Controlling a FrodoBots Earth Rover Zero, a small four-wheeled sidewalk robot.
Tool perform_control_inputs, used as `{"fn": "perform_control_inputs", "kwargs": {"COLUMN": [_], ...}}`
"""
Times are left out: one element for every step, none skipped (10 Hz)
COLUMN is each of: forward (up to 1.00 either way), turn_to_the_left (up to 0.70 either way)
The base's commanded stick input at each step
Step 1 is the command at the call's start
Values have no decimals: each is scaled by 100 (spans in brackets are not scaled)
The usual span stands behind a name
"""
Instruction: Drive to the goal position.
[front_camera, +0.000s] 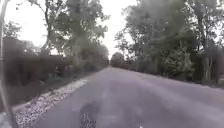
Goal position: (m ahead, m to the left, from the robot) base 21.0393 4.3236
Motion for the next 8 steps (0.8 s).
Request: {"fn": "perform_control_inputs", "kwargs": {"forward": [70, 70, 70, 70, 70, 70, 70, 70], "turn_to_the_left": [1, 1, 1, 1, 0, -1, -5, -30]}}
